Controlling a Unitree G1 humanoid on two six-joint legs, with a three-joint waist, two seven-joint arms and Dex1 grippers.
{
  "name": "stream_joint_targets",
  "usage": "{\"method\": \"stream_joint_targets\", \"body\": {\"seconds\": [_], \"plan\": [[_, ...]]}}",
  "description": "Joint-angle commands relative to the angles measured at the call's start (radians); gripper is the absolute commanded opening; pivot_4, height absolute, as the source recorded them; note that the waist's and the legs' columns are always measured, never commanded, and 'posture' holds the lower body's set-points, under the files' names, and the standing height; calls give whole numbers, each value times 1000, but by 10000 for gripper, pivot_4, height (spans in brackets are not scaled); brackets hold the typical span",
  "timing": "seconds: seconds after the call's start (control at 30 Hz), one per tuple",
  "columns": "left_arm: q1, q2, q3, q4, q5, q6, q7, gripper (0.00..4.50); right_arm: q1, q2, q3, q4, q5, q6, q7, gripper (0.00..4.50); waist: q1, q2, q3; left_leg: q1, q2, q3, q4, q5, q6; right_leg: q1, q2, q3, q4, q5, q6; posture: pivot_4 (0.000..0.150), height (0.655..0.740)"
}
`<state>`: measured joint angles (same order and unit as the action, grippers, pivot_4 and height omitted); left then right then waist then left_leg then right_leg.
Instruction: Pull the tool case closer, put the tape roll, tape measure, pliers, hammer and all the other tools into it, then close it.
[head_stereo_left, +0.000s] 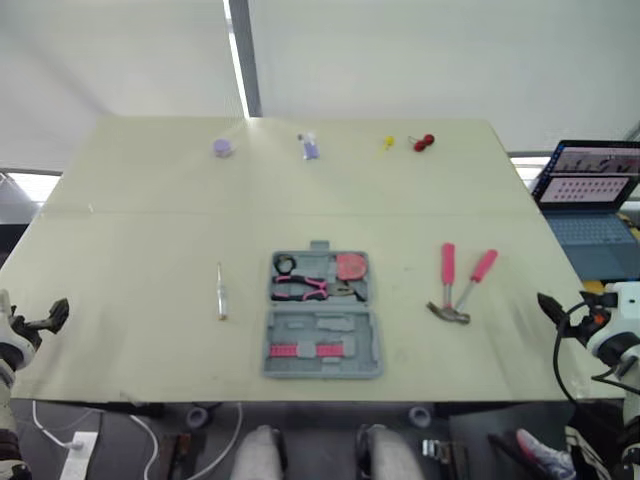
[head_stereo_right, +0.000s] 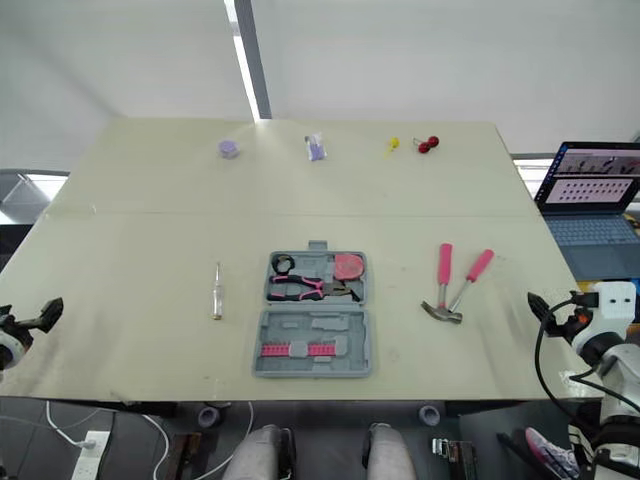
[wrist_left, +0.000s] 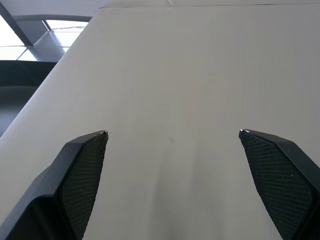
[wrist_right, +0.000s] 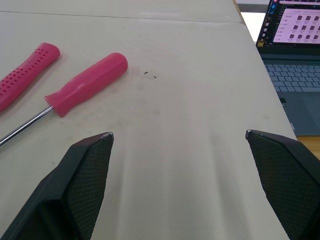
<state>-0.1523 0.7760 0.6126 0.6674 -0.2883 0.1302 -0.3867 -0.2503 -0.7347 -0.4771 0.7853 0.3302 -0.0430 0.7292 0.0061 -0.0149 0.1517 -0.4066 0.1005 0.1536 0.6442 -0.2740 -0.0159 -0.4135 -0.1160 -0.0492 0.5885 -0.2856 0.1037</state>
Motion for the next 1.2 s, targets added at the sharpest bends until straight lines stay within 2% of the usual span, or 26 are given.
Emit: {"method": "stream_joint_targets", "body": {"seconds": [0.03,0.2,0.27,0.33,0.37,0.53,0.77,1.2], "plan": [[-12,-14,-8,-56,-7,-4,16,45000,-10,3,-6,-25,12,-23,-1,44743,-4,0,0,0,0,0,0,0,0,0,0,0,0,0,0,1500,7400],[14,-102,-44,-267,-24,67,64,45000,-5,57,41,-236,69,52,78,44743,-10,0,0,0,0,0,0,0,0,0,1,0,1,1,2,1500,7400],[22,-174,-74,-415,-30,133,120,45000,-16,75,98,-373,86,116,104,44743,-10,1,0,0,1,0,1,0,0,0,1,1,3,3,5,1500,7400],[25,-273,-135,-593,-34,218,196,45000,-51,87,174,-519,109,202,132,44743,-8,2,1,0,0,0,1,1,0,0,1,1,3,9,16,1500,7400],[25,-313,-160,-663,-29,252,231,45000,-74,91,215,-583,117,241,146,44743,-8,2,1,0,0,0,2,1,0,1,0,1,3,9,17,1500,7400],[-18,-461,-256,-860,24,390,399,45000,-163,97,354,-748,126,362,202,44743,3,-1,0,0,-1,-3,3,1,1,2,1,0,3,9,17,1500,7400],[-39,-597,-344,-949,93,479,536,45000,-333,146,516,-791,113,417,293,44743,13,-1,0,-1,-2,-2,4,1,2,2,1,0,3,10,17,1500,7400],[-59,-683,-419,-865,243,488,656,45000,-437,198,590,-756,86,405,380,44743,19,-2,1,-2,-2,-4,6,2,2,2,1,-2,3,10,17,1500,7400]]}}
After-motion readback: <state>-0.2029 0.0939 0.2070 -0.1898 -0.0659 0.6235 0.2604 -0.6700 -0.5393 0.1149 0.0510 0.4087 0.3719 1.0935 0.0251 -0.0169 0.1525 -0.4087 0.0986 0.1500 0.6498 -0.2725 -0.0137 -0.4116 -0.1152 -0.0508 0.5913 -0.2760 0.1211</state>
